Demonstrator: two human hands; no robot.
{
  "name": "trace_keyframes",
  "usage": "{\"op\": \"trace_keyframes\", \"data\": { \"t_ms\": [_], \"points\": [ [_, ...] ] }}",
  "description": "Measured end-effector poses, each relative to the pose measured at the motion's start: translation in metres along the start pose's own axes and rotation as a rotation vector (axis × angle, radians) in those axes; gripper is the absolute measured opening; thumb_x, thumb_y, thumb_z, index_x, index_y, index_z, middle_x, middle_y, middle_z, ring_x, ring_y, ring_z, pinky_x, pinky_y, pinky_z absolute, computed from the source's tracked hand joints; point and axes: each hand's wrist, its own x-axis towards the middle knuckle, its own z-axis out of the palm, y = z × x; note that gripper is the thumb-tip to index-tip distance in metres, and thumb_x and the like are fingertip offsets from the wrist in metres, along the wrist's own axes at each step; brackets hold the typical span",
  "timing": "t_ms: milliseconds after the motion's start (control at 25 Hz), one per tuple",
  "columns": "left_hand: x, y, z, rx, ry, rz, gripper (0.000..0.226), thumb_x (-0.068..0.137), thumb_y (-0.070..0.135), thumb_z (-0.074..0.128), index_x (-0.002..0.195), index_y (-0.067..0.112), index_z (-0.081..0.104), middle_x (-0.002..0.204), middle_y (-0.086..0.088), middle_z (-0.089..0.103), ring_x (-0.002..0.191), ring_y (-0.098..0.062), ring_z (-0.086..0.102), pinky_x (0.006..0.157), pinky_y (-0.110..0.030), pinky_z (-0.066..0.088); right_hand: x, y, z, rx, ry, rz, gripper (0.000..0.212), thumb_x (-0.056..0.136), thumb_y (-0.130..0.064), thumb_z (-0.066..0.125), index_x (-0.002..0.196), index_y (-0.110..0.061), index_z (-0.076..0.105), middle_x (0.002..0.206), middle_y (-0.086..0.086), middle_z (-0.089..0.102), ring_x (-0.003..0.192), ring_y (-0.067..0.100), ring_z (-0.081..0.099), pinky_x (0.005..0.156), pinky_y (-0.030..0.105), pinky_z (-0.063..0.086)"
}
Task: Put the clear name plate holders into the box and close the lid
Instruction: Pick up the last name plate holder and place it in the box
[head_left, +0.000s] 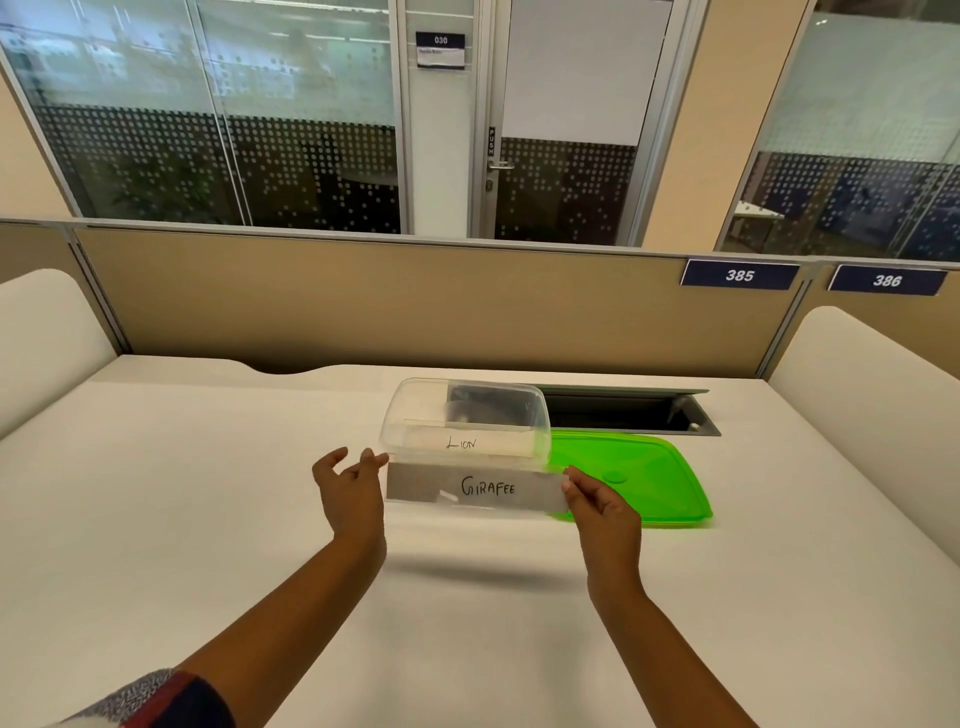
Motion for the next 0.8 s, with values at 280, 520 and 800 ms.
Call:
{"op": "trace_keyframes", "data": {
  "t_ms": [280, 520, 800],
  "points": [
    [0.044, 0.03, 0.036, 0.149, -0.063, 0.153, 0.036, 0.095, 0.035, 0.041, 0.125, 0.014, 0.04, 0.117, -0.005, 0.066, 0.101, -0.016, 0.049, 0.091, -0.03, 0.035, 0.057, -0.036, 0.034, -0.175, -0.006, -0.199, 0.028, 0.09, -0.002, 0.051, 0.115, -0.003, 0.065, 0.12, 0.014, 0.058, 0.11, 0.017, 0.051, 0.096, 0.02, 0.037],
    [0.087, 0.029, 0.051, 0.458, -0.155, 0.132, 0.044, 0.097, 0.041, 0.032, 0.129, 0.011, 0.036, 0.126, -0.013, 0.06, 0.115, -0.033, 0.05, 0.099, -0.045, 0.041, 0.111, -0.02, 0.068, -0.184, -0.072, -0.056, 0.028, 0.093, -0.009, 0.047, 0.111, 0.001, 0.066, 0.118, 0.021, 0.063, 0.116, 0.031, 0.055, 0.105, 0.044, 0.041],
    [0.097, 0.024, 0.067, 0.608, -0.336, 0.047, 0.049, 0.093, 0.047, 0.038, 0.105, 0.006, 0.061, 0.101, -0.007, 0.055, 0.084, -0.021, 0.047, 0.05, -0.023, 0.045, 0.137, 0.002, 0.075, -0.354, -0.063, -0.099, 0.025, 0.092, -0.009, 0.05, 0.092, 0.009, 0.068, 0.095, 0.017, 0.056, 0.094, 0.019, 0.048, 0.084, 0.034, 0.042]
  ]
}}
